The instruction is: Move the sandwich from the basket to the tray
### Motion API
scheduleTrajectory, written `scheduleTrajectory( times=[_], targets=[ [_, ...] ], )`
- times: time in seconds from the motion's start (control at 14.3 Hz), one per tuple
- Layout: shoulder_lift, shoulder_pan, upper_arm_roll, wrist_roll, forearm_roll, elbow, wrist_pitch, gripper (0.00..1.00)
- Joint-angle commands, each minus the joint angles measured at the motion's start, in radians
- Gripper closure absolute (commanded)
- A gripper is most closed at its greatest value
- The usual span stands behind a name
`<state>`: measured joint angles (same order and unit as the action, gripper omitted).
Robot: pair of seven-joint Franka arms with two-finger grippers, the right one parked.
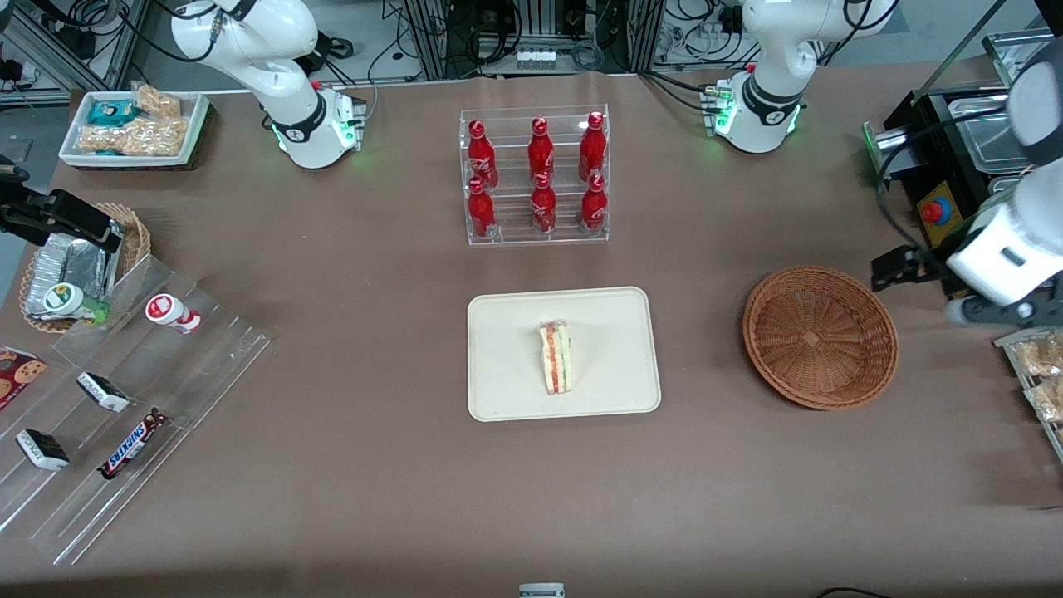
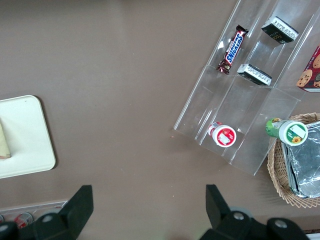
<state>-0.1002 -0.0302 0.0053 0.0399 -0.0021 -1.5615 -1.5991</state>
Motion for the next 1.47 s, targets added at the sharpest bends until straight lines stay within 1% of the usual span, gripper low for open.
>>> scheduleTrajectory(
  times=[0.0, 0.28, 0.49, 0.7, 1.4],
  targets=[
    [0.045, 0.082, -0.094, 0.015, 0.007, -0.02, 0.004, 0.0],
    [0.06, 0.075, -0.09, 0.014, 0.004, -0.017, 0.007, 0.0],
    [0.06, 0.023, -0.033, -0.009, -0.006, 0.001, 0.042, 0.0],
    [0.069, 0.023, -0.039, -0.011, -0.009, 0.009, 0.085, 0.0],
    [0.066, 0.033, -0.033, -0.008, 0.008, 0.012, 0.062, 0.0]
  ],
)
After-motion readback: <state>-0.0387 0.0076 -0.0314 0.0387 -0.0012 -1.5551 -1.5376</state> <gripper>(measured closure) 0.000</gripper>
